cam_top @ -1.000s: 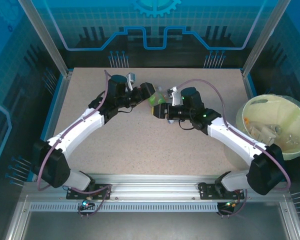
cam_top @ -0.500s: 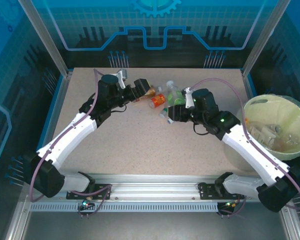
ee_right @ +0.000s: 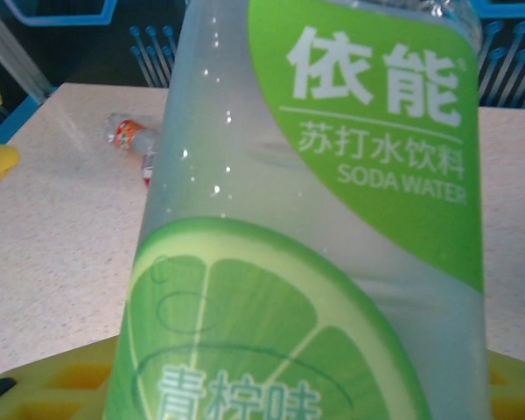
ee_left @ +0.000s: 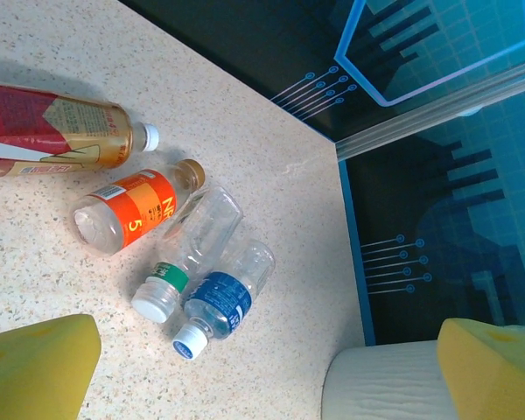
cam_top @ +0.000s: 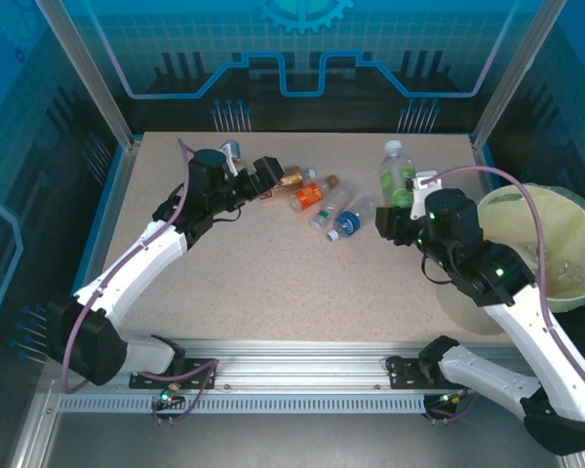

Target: Put the plastic bottles in the bin

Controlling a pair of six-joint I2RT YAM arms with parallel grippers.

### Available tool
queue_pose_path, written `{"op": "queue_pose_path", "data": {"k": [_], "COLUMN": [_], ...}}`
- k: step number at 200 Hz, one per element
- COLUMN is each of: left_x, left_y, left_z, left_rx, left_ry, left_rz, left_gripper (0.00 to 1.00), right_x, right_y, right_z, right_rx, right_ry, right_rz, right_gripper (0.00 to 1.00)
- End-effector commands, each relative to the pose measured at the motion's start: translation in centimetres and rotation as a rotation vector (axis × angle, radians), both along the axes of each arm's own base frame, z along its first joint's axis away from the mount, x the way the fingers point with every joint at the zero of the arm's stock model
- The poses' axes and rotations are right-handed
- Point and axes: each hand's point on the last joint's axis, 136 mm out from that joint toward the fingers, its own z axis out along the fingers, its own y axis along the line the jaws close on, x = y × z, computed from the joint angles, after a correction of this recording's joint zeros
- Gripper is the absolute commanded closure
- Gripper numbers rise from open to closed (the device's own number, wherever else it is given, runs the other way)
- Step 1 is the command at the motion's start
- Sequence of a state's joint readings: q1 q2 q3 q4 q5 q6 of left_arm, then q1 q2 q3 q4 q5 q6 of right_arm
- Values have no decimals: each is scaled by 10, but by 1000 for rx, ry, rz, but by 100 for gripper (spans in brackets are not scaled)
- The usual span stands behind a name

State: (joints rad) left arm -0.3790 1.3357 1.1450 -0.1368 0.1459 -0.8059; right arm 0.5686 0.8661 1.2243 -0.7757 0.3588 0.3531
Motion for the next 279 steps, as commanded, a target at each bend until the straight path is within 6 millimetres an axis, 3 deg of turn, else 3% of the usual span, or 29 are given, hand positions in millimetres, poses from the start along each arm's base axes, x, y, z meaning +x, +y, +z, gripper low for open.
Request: {"op": "queue_pose_path", "data": {"k": [1,53,125,176,222,245,279], "left_x": [0,2,5,3,3,4,5], "left_y": [7,6,5,12,17,17,16], "left_z": [-3,-8,-13,-15,-20,-22,-25], "left_rx": [-4,-6,-12,-7,0,0,-3], "left_ry": [7,22,47,57,66,75,87], "left_rz": [25,23,15,30,42,46,44], "left_gripper": [1,1,1,1,1,1,1], "right_x": [-12,-37,-59,-47,-41,-41,-45], "right_y": [-39,-120,-183,-186,-175,-175,-178], "right_z": [15,23,-7,-28,-25,-21,-14], "right_rx": [-83,-176,-164,47,113,111,102], "right_ry": [-65,-121,114,235,229,217,191], "right_rz": [-128,-431,-675,-671,-614,-617,-640], "right_gripper": [56,56,54,48,27,13,0]}}
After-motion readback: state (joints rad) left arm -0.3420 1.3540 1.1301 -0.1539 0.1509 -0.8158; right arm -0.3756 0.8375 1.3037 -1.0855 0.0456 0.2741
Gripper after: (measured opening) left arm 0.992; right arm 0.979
